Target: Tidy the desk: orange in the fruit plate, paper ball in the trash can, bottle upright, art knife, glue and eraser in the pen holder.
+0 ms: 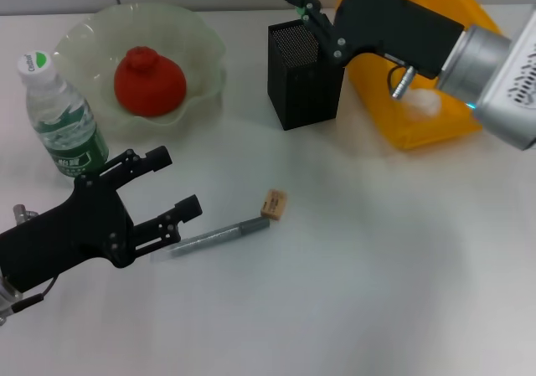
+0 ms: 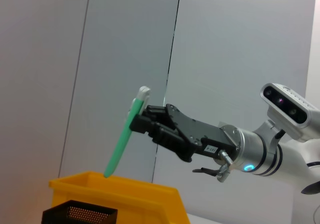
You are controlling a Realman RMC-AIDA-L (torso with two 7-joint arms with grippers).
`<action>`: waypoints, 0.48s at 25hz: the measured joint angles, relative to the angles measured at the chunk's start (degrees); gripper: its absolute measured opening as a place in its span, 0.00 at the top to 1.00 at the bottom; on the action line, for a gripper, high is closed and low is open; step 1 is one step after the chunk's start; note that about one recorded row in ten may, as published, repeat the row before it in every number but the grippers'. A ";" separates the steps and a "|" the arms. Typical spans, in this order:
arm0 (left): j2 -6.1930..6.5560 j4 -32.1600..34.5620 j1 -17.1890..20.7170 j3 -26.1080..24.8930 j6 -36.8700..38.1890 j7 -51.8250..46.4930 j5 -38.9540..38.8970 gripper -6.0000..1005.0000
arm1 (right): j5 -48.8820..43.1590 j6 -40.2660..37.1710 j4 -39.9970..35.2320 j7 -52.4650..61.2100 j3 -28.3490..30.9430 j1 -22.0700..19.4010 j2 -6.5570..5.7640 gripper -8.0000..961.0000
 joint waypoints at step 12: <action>-0.06 -0.41 -0.12 -0.10 -0.10 -0.23 -1.60 0.20 | 2.41 7.84 6.17 -3.61 0.26 5.86 0.01 0.83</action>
